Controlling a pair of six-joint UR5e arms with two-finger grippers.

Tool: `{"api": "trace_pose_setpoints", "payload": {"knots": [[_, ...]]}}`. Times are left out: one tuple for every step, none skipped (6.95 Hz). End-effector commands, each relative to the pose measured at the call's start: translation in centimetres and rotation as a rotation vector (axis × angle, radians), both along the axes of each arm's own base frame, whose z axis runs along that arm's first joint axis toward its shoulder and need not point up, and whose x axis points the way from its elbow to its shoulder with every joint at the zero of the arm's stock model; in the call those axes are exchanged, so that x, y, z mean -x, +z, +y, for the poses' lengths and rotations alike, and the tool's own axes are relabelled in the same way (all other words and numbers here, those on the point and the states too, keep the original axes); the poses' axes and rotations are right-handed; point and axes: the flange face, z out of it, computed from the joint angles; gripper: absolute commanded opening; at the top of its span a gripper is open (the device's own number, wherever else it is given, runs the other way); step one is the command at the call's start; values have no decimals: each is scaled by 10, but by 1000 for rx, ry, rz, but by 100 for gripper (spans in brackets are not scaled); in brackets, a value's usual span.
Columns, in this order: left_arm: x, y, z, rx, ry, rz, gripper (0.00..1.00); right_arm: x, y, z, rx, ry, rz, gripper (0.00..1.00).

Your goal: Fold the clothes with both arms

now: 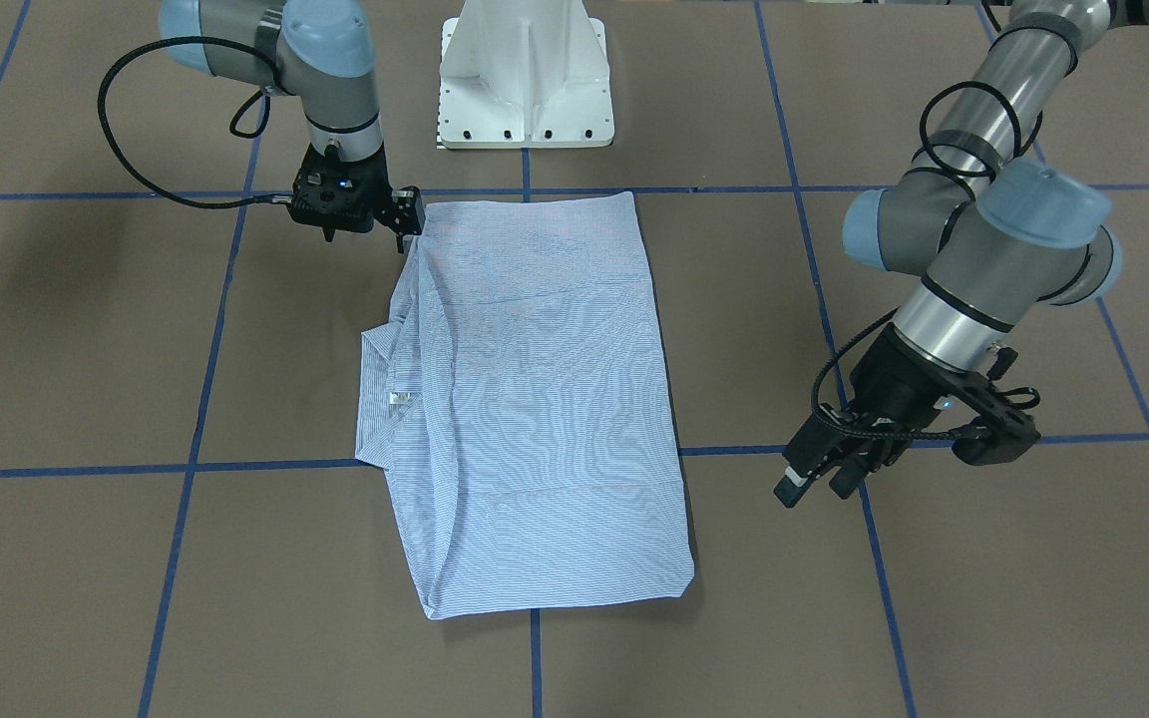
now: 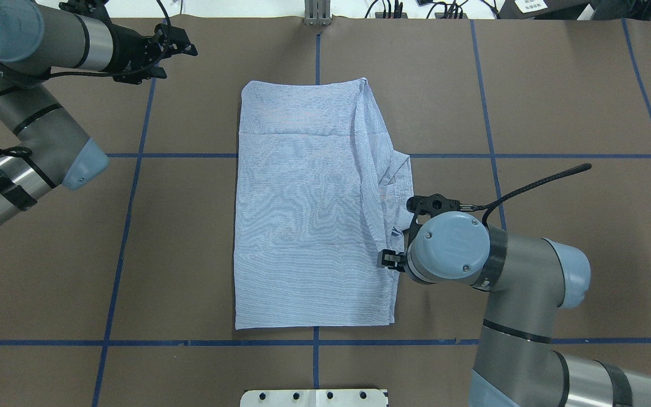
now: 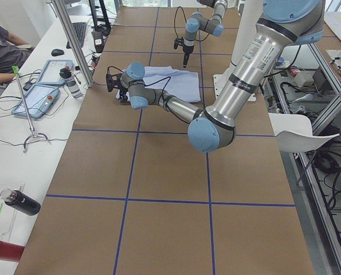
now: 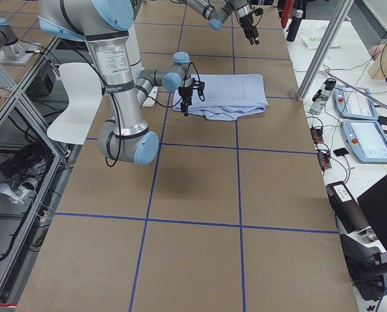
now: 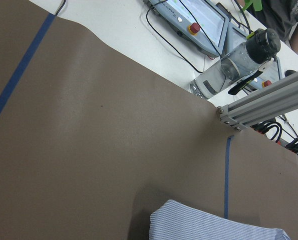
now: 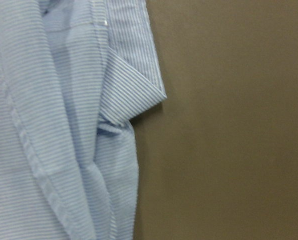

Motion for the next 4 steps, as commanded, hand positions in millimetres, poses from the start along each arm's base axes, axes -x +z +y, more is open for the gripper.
{"api": "trace_pose_setpoints", "payload": {"knots": [[0,7,2,7,2,-5,92,24,-24,-36,-23,16,-5,100],[1,11,2,12,2,-8,92,33,-9,-40,-16,11,29,100],[2,19,5,20,4,-13,92,38,-16,-50,-25,24,9,100],[3,18,5,19,5,-12,92,53,-16,-58,-24,25,9,100]]}}
